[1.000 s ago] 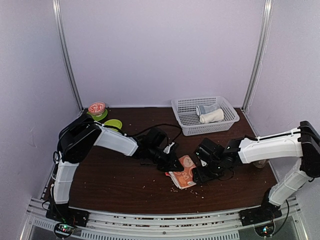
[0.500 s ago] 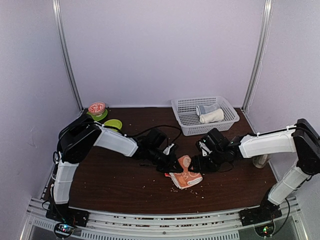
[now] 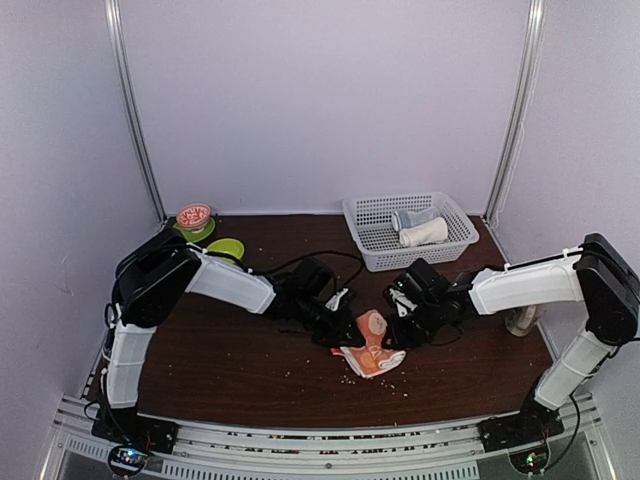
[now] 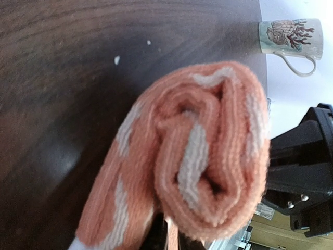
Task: Roll the towels
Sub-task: Roll the towel at the center of the board.
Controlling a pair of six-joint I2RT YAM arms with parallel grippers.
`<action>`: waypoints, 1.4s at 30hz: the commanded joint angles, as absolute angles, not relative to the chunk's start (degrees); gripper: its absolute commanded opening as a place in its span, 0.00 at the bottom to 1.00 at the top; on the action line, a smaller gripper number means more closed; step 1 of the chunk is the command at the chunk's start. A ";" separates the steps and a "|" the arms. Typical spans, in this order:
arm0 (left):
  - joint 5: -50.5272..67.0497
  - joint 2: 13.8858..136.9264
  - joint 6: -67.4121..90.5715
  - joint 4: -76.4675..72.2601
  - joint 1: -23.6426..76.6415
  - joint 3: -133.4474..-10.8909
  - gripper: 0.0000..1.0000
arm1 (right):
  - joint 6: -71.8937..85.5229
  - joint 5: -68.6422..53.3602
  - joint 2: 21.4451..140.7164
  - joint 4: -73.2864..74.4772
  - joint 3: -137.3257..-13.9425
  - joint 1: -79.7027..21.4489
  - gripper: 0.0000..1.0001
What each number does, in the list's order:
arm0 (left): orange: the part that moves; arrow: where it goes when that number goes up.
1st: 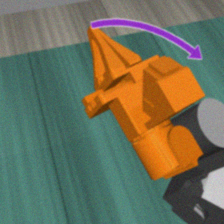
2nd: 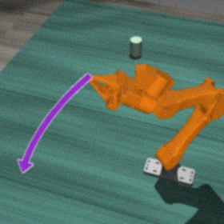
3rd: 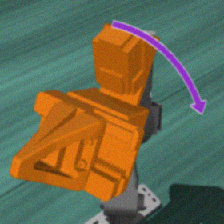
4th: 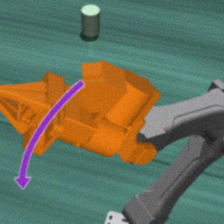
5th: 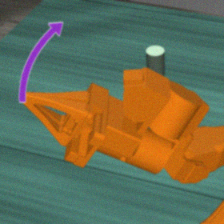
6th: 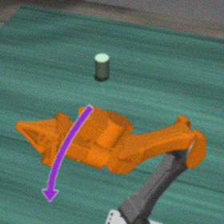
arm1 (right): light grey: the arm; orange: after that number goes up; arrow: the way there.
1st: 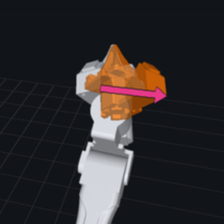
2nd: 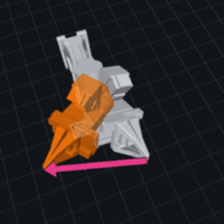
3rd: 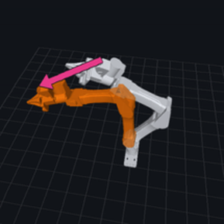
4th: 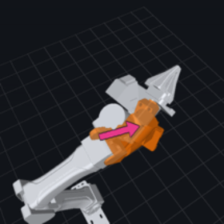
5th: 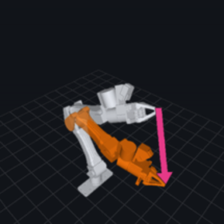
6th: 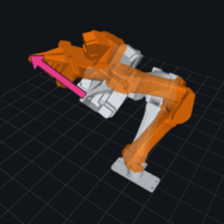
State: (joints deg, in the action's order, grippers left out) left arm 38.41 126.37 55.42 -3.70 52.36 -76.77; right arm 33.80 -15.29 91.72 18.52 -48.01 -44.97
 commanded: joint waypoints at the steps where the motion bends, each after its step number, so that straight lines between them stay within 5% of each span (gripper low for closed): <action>1: 37.40 121.09 53.88 -2.24 52.65 -73.79 0.10 | 31.45 -3.78 92.93 29.44 -53.20 -48.08 0.02; 15: 35.59 113.64 54.49 -6.30 52.29 -68.40 0.10 | 36.55 17.59 99.01 41.26 -62.19 -58.99 0.00; 35: 36.56 123.55 58.74 -12.15 51.34 -74.91 0.10 | 33.17 11.47 98.29 35.20 -61.06 -62.58 0.00; 42: 36.72 126.18 59.34 -12.33 51.33 -74.27 0.09 | 32.41 7.63 96.04 33.83 -61.20 -62.60 0.25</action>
